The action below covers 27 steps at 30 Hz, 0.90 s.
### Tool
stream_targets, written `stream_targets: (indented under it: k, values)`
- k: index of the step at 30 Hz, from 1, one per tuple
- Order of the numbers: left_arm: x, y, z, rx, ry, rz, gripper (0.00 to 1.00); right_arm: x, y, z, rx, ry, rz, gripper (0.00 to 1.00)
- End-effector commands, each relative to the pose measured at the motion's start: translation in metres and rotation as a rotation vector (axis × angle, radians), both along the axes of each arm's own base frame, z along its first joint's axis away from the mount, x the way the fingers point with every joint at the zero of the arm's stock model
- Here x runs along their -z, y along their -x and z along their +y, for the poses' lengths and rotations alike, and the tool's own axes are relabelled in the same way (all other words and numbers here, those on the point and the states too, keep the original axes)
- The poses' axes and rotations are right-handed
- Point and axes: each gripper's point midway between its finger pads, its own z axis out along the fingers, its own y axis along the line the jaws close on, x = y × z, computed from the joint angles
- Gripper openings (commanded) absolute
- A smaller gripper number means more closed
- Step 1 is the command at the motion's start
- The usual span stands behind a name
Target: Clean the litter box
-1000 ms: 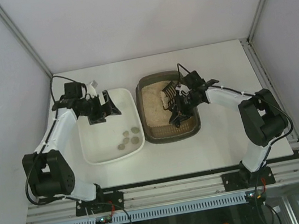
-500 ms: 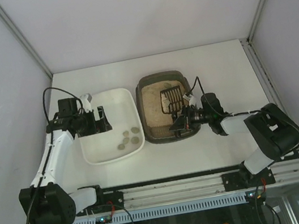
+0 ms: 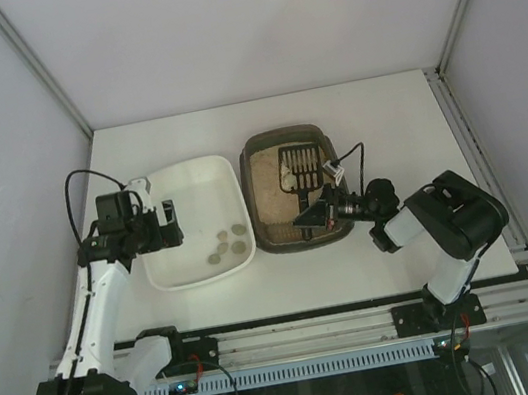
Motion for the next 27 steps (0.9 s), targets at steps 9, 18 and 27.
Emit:
stream_targets:
  k: [9, 18, 27]
  values:
    - [-0.003, -0.006, 0.017, -0.032, -0.058, -0.066, 1.00, -0.012, -0.014, -0.009, 0.004, -0.060, 0.030, 0.00]
    - [0.001, -0.006, 0.014, -0.013, -0.047, -0.043, 1.00, -0.003, -0.015, 0.005, -0.025, -0.063, 0.132, 0.00]
    - [-0.003, -0.004, 0.011, 0.004, -0.029, -0.057, 1.00, -0.011, -0.013, 0.017, -0.068, -0.047, 0.122, 0.00]
